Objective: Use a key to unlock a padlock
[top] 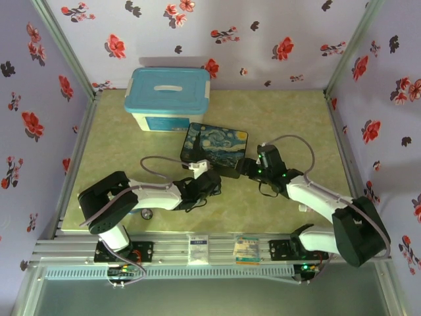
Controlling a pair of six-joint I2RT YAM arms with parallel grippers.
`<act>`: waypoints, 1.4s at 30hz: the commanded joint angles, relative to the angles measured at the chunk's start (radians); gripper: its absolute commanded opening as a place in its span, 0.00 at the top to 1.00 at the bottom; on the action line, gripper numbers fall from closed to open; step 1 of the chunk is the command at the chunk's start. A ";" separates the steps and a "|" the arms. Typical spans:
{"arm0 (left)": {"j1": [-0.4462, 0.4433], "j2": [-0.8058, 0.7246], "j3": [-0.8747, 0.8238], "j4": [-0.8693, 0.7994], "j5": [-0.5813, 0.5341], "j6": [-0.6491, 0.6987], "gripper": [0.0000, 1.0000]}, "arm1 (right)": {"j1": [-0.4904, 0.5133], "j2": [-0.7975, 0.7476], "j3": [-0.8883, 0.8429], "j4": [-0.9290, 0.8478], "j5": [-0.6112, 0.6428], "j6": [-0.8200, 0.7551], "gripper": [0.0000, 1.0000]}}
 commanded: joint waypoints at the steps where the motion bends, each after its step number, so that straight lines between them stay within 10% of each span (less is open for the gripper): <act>1: 0.001 -0.029 -0.025 -0.054 0.020 0.035 0.82 | -0.002 0.071 0.044 -0.057 0.008 -0.071 0.38; 15: 0.007 -0.007 0.036 -0.294 -0.023 0.057 0.69 | 0.051 0.211 0.105 -0.057 0.026 -0.110 0.42; 42: -0.113 0.312 0.540 -1.058 -0.386 0.185 0.79 | 0.080 0.285 0.124 -0.011 0.046 -0.076 0.48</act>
